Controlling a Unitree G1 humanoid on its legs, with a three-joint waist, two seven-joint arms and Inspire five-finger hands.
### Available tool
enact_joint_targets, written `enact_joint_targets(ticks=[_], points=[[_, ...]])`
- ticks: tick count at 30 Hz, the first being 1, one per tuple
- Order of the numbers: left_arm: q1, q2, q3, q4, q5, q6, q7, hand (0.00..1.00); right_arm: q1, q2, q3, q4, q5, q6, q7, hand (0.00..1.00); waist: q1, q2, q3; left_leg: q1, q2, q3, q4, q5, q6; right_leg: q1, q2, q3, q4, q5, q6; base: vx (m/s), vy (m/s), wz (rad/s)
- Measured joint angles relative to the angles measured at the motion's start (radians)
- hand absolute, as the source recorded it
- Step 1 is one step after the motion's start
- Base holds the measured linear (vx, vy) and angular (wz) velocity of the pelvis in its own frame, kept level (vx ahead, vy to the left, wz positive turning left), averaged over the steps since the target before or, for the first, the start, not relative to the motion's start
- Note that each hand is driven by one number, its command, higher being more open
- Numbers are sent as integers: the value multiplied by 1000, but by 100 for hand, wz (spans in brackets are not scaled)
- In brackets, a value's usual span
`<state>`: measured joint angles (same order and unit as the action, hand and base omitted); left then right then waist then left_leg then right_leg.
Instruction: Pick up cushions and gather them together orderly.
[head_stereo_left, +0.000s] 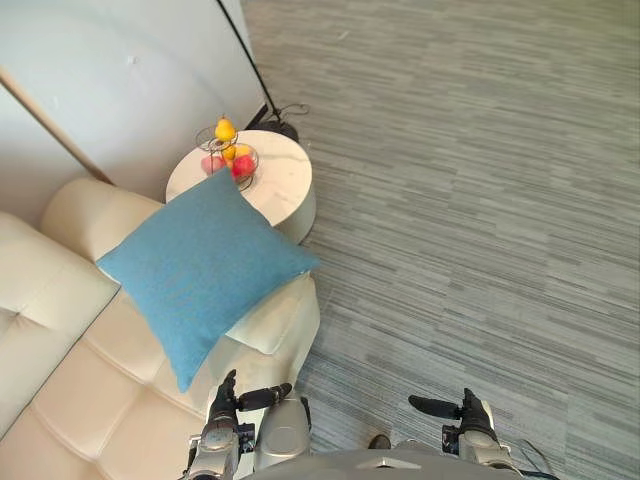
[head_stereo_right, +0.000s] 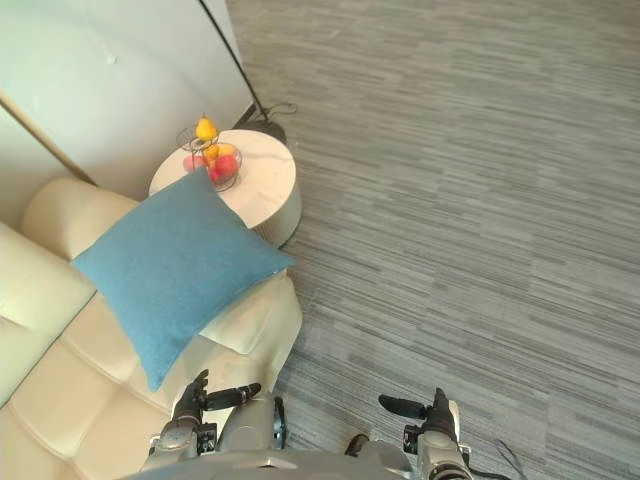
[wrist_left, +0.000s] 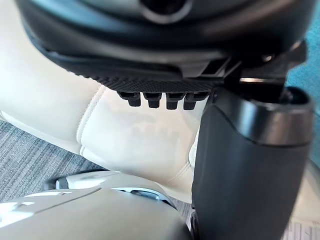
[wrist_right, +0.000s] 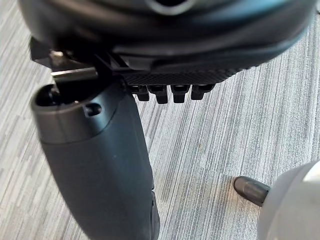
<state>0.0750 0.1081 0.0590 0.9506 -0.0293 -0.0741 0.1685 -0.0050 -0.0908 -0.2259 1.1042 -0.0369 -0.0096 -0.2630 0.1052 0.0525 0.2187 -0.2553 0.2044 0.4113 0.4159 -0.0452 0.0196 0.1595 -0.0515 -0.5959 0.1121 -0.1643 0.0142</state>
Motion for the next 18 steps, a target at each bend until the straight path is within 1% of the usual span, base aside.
enact_joint_targets(ticks=[1,2,4,5,6,7,8,9,10,11,12,13,14,16,17,18], points=[[-2,1,-3,3,0,0,-1,100,5,3,-3,1,0,1,-1,100,0,0,-1,3,0,30,-7,-14,26,9,-1,-12,0,-8,12,271,82,99],[-10,5,-3,12,0,0,-1,100,9,16,-10,1,0,5,-2,100,1,-17,-3,9,-26,40,-24,-23,35,18,-17,-36,2,-15,25,274,83,68],[-8,23,5,18,-2,2,1,100,3,35,-10,0,0,5,-2,100,8,-50,-4,22,-67,21,-58,-24,37,20,-45,-55,25,-17,40,262,93,57],[-8,23,4,21,-2,5,1,100,-3,37,-11,1,-1,5,-2,100,8,-53,-3,48,-89,6,-74,-34,46,21,-79,-68,105,-28,61,251,156,50],[-7,23,4,29,-1,6,2,100,-2,38,-12,1,-1,5,-1,100,7,-52,-3,72,-101,-9,-79,-42,47,18,-108,-70,180,-36,74,298,187,71],[-1,22,4,39,-1,9,3,100,5,39,-12,1,-1,5,2,100,3,-49,-5,118,-118,-44,-86,-72,45,8,-162,-73,359,-34,84,228,171,75],[1,23,3,39,0,9,2,100,12,40,-12,1,-1,5,3,100,-1,-51,-9,136,-133,-79,-89,-92,47,-19,-208,-61,494,-19,98,194,125,113],[-2,29,-4,39,0,9,3,100,20,44,-15,0,2,4,9,100,-8,-59,-14,141,-150,-128,-74,-110,50,-82,-252,4,663,-9,90,178,94,112],[-4,33,-5,40,0,10,6,100,19,47,-19,0,0,4,13,100,-9,-62,-14,142,-158,-157,-70,-114,50,-110,-255,36,698,-33,82,173,9,131],[-5,31,-5,40,0,10,9,100,17,46,-18,0,-1,3,15,100,-6,-66,-15,151,-165,-199,-73,-114,50,-140,-245,80,690,-61,77,130,-33,101],[-2,29,-4,39,-1,10,10,100,14,45,-17,0,-1,3,15,100,-4,-64,-14,159,-166,-225,-77,-114,50,-157,-229,110,661,-74,74,131,-71,115],[-2,28,-4,39,-1,11,13,100,12,45,-13,0,0,-2,15,100,-6,-60,-13,164,-172,-272,-85,-111,45,-180,-192,170,582,-93,77,79,-102,110],[-2,26,-3,39,-1,11,15,100,11,45,-8,0,2,-4,15,100,-7,-59,-13,164,-182,-317,-91,-107,39,-200,-151,248,494,-94,75,82,-162,126],[-2,26,-3,39,-1,11,18,100,11,44,-6,0,14,-8,15,100,-8,-62,-15,152,-203,-389,-101,-101,22,-229,-90,411,358,-89,83,45,-172,135],[-4,30,-3,39,-1,10,20,100,17,45,-6,0,37,-10,15,100,-14,-74,-22,135,-234,-452,-102,-93,9,-236,-63,524,259,-70,91,28,-230,164],[-4,34,-3,44,0,11,21,100,22,43,-11,3,43,-9,17,100,-15,-88,-30,132,-257,-496,-103,-88,-3,-230,-66,529,253,-29,58,62,-311,139]])
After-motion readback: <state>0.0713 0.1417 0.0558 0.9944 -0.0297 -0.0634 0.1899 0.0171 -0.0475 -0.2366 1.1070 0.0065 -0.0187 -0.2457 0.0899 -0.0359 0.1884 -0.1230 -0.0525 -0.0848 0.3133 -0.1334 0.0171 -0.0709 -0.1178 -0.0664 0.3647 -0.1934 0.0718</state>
